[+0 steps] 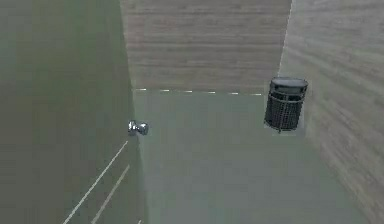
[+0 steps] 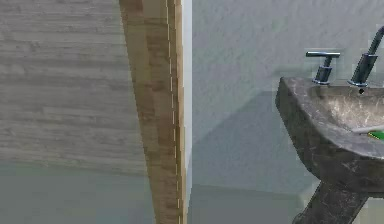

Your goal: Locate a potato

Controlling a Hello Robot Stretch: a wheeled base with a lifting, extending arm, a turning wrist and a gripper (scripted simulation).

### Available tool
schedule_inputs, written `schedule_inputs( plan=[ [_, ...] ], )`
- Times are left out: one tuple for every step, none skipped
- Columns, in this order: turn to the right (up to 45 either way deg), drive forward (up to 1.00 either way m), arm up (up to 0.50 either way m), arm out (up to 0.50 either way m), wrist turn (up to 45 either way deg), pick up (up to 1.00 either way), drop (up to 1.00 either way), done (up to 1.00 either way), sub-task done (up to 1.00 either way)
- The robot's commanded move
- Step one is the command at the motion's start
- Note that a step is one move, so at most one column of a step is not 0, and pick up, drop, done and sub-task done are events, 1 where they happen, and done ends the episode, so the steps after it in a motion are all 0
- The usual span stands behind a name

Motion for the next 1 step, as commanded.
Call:
schedule_inputs(
  plan=[
    [3.0,0.0,0.0,0.0,0.0,0.0,0.0,0.0,0.0]
  ],
)
